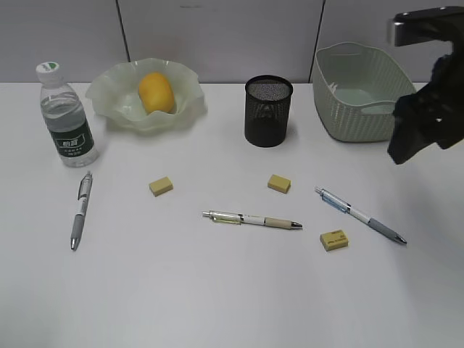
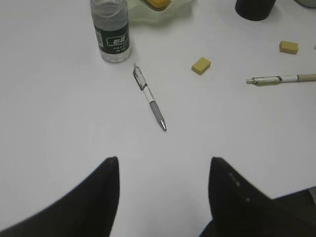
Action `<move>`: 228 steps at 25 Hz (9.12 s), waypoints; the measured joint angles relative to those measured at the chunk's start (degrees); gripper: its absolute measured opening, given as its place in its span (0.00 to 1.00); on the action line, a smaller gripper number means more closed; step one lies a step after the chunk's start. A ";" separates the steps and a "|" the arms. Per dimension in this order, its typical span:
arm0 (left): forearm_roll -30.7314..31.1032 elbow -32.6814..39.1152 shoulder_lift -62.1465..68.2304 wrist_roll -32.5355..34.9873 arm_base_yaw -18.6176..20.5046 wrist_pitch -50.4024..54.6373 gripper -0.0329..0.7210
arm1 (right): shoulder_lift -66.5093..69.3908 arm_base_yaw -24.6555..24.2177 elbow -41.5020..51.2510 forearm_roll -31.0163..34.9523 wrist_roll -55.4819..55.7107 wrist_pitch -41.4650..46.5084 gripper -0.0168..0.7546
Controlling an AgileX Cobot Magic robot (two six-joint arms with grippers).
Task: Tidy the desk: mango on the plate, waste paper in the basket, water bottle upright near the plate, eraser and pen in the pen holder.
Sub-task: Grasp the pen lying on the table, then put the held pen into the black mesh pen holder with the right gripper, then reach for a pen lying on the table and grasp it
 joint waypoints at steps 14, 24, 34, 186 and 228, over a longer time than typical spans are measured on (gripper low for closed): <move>0.00 0.00 0.00 0.00 0.00 -0.23 0.62 | 19.41 4.84 -3.44 -5.10 -10.31 -2.82 0.63; 0.00 0.02 0.00 0.00 0.00 -0.29 0.62 | 25.29 4.73 -5.20 -5.47 -11.94 -5.87 0.56; 0.00 0.02 0.00 0.00 0.00 -0.34 0.62 | 29.03 4.59 -5.80 -5.52 -12.27 -8.19 0.48; -0.04 -0.39 10.64 0.00 0.00 -15.90 0.62 | -72.15 5.19 40.52 -3.00 6.76 2.11 0.67; 1.41 -33.05 91.70 -5.17 0.00 -12.42 0.56 | -72.15 5.19 40.62 -3.00 6.87 1.81 0.66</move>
